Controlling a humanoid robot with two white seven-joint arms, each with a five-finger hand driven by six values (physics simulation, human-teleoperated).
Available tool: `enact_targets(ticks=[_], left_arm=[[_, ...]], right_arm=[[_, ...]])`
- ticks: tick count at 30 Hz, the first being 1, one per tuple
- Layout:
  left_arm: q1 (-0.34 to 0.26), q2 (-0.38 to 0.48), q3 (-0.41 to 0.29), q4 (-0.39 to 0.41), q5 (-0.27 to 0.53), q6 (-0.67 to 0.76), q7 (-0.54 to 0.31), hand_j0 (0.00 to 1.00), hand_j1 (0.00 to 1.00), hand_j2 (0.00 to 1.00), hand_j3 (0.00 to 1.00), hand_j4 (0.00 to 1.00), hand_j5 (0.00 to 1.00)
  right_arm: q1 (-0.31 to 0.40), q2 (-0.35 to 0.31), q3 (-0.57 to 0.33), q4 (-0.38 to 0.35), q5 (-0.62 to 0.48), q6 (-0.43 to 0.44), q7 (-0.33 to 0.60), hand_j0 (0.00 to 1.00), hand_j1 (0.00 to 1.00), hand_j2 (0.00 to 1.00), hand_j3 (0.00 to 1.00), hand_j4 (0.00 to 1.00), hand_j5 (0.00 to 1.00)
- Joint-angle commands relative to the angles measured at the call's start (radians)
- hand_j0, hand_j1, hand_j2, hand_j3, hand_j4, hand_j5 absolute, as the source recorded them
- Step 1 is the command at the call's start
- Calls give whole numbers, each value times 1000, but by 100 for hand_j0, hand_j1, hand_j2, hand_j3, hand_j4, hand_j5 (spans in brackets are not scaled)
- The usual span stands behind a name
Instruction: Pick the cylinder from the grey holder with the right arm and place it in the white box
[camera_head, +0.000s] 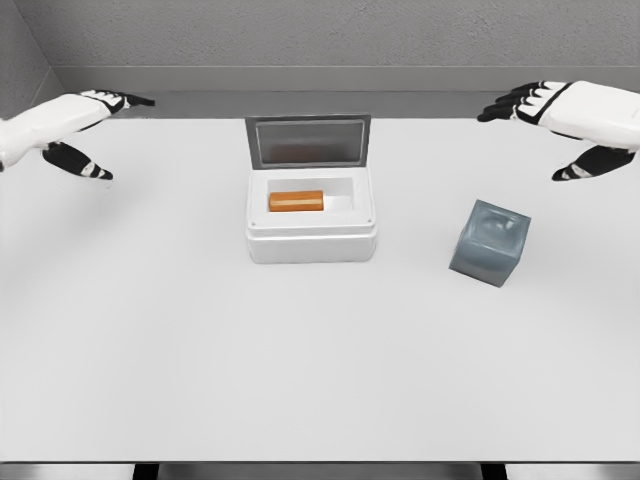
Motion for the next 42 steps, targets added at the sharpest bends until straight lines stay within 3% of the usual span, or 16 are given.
enact_targets(ticks=[1,7,11,32,42], left_arm=[[-11,-88,-2,96,-46,1,0,100,100,100,100,100,100],[-103,-194,-2,223,-123,1,0,100,100,100,100,100,100],[-137,-255,-4,276,-121,1,-30,100,100,100,100,100,100],[-134,-281,-4,193,-120,1,-24,100,100,100,100,100,100],[-124,-275,-56,154,-117,1,-24,100,100,100,100,100,100]], right_arm=[[0,-7,13,-27,-12,3,-1,100,100,100,100,100,100],[8,-3,18,-49,-8,3,-1,100,100,100,100,100,100],[15,-4,18,-85,-8,3,-1,100,100,100,100,100,100],[32,-4,16,-92,-8,3,-1,100,100,100,100,100,100],[32,-4,16,-92,-8,3,-1,100,100,100,100,100,100]])
